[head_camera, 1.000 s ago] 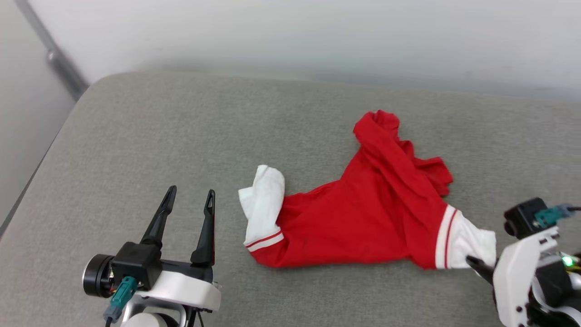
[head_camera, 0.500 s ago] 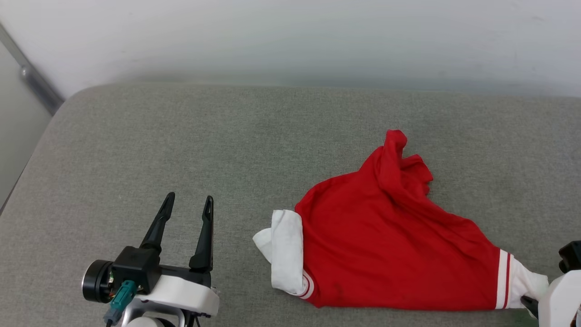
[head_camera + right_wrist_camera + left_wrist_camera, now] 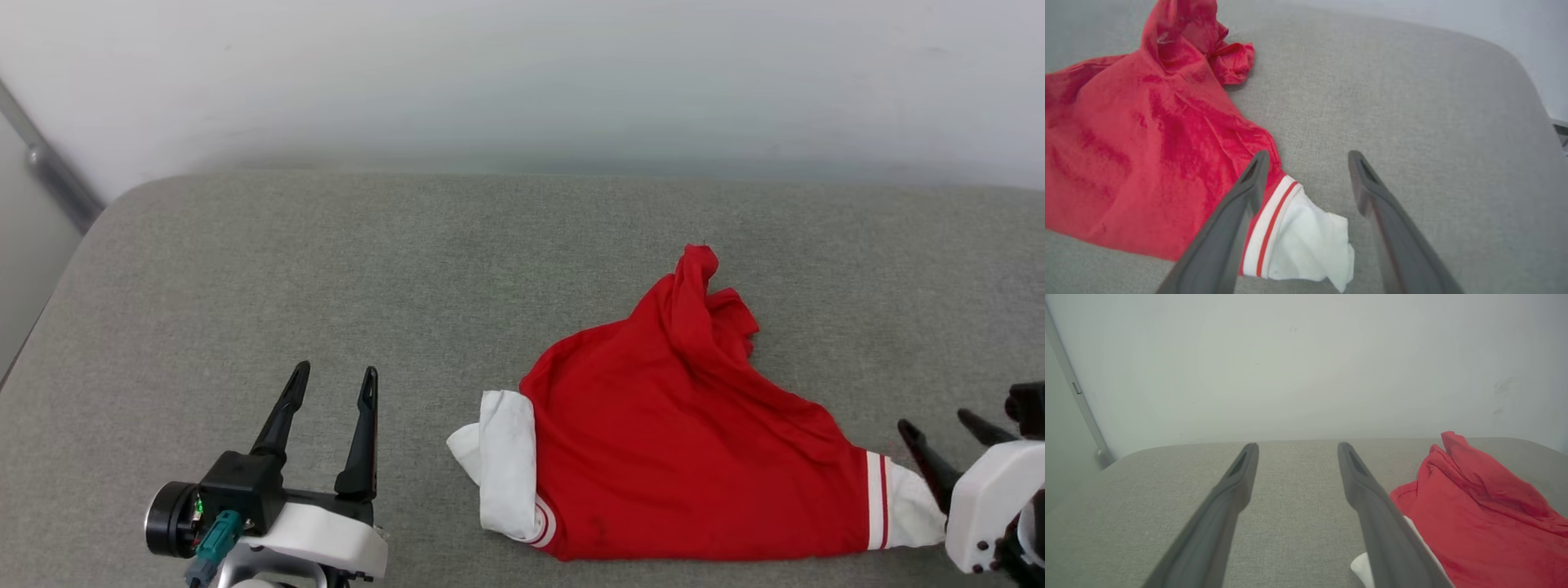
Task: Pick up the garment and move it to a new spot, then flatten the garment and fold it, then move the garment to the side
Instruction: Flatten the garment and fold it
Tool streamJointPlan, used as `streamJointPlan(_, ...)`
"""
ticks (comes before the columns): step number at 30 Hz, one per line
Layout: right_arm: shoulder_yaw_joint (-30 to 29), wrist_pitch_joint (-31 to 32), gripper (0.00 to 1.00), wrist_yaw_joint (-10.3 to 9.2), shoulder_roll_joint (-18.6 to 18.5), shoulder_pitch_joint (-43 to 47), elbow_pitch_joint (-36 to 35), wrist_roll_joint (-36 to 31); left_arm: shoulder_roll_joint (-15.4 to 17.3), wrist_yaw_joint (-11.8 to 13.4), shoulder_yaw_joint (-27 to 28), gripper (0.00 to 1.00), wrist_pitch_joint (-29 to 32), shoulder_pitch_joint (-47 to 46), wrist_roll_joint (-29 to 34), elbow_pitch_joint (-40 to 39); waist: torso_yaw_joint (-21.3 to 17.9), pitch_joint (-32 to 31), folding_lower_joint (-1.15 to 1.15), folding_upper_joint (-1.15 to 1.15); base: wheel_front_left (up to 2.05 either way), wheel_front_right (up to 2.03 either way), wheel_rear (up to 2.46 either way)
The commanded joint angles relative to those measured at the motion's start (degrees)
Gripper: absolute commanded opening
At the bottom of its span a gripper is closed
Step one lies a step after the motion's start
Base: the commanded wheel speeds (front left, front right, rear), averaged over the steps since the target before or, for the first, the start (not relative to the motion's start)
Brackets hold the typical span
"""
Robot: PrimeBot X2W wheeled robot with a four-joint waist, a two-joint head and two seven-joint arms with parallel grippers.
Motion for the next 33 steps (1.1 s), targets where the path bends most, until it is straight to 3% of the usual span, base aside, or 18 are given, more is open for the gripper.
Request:
streamJointPlan(1, -0.5, -1.2, 1.00, -0.05, -0.3, -0.4, -0.7, -0.5, -0.1, 0.0, 0.2, 1.00, -0.2, 0.8, 0.0, -0.2, -0.6, -0.5, 0.00, 0.00, 0.00, 0.00, 0.00)
streamJointPlan(7, -2.6, -12.0, 1.00, -0.04, 1.2, 1.6, -7.7, -3.5, -0.5, -0.3, 0.9, 1.00, -0.2, 1.8, -0.9, -1.1, -2.3, -1.1, 0.00, 0.00, 0.00, 0.00, 0.00)
streamJointPlan(16, -5.3, -25.8, 1.00, -0.03, 8.9, 6.1, -12.8, -5.1, 0.1, -2.9, -1.3, 1.00, 3.9, 1.3, -3.0, -2.1, -4.5, 0.8, 0.00, 0.00, 0.00, 0.00, 0.00)
streamJointPlan(20, -4.9, -27.5, 1.00, -0.03, 10.6, 6.4, -13.8, -6.4, 1.7, -5.1, -3.8, 1.00, 13.0, -1.1, -4.8, -3.8, -5.1, 2.6, 0.00, 0.00, 0.00, 0.00, 0.00)
streamJointPlan(27, -4.4, -26.7, 1.00, -0.03, 11.9, 5.0, -12.5, -8.1, 7.0, -7.0, -9.0, 1.00, 36.6, -7.5, -8.3, -5.8, -6.1, 5.1, 0.00, 0.00, 0.00, 0.00, 0.00)
streamJointPlan(33, -3.7, -26.8, 1.00, -0.03, 13.0, 4.4, -10.5, -8.8, 8.9, -7.5, -10.7, 1.00, 45.6, -11.1, -12.7, -6.8, -6.8, 7.3, 0.00, 0.00, 0.00, 0.00, 0.00)
